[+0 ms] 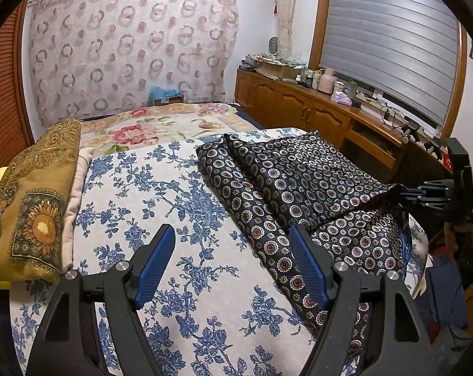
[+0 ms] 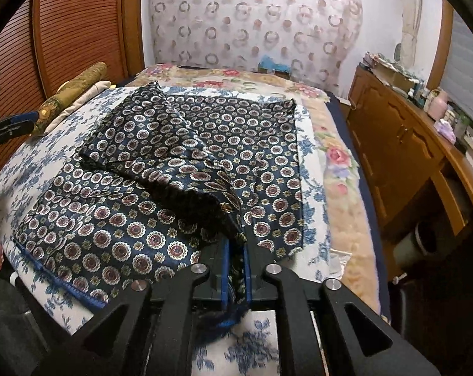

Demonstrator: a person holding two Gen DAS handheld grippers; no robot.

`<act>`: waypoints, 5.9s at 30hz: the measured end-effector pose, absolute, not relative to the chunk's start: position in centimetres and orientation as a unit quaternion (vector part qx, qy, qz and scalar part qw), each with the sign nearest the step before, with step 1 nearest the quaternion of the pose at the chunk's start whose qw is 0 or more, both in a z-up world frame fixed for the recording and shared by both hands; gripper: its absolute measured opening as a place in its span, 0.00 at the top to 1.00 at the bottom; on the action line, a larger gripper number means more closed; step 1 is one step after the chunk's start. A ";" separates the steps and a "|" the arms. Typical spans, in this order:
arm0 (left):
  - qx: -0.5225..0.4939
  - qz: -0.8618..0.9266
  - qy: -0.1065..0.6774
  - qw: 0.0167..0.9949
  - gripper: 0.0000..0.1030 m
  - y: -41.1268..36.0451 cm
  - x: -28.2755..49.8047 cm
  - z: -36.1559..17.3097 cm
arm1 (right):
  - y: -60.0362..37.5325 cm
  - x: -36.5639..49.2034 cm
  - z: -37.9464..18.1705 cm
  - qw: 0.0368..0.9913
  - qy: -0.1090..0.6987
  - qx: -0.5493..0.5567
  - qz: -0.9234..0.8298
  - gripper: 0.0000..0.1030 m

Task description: Fold small clothes

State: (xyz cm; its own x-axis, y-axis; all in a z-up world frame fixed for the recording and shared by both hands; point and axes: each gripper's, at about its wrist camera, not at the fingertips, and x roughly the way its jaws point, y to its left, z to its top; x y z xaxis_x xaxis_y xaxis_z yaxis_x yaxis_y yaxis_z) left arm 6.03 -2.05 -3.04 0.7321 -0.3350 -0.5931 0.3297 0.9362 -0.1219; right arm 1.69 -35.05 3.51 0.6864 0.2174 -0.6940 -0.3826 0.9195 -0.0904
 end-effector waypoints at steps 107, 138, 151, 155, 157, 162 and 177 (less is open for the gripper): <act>-0.005 -0.213 0.379 0.901 0.26 -4.8 5.8 -7.3 | -32.4 27.3 1.8 0.913 0.398 -0.058 0.060 0.66; 0.012 -0.232 0.390 0.891 0.26 -7.2 5.9 -7.6 | -38.1 20.8 0.5 0.913 0.383 -0.080 0.116 0.98; 0.014 -0.244 0.412 0.878 0.26 -8.5 5.4 -8.5 | -36.8 10.3 -0.1 0.919 0.360 -0.085 0.136 0.61; 0.018 -0.243 0.419 0.875 0.26 -8.7 5.1 -8.8 | -37.7 6.5 -1.4 0.918 0.364 -0.078 0.135 0.51; 0.016 -0.248 0.422 0.872 0.26 -8.8 4.9 -8.8 | -38.3 4.9 -1.5 0.918 0.365 -0.072 0.133 0.51; 0.010 -0.269 0.427 0.863 0.35 -9.1 4.2 -8.7 | -38.3 2.8 -1.3 0.920 0.360 -0.069 0.135 0.51; -0.004 -0.326 0.431 0.842 0.96 -10.2 2.9 -7.7 | -33.6 0.5 -0.1 0.917 0.337 -0.084 0.196 0.47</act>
State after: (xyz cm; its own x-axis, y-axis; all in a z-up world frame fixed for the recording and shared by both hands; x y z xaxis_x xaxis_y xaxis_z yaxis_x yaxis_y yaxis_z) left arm 2.92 -10.19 -7.73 0.4168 -0.5520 -0.7222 0.5446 0.7878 -0.2878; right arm 0.51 -33.65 -0.13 0.6960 0.3036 -0.6507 -0.4166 0.9089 -0.0214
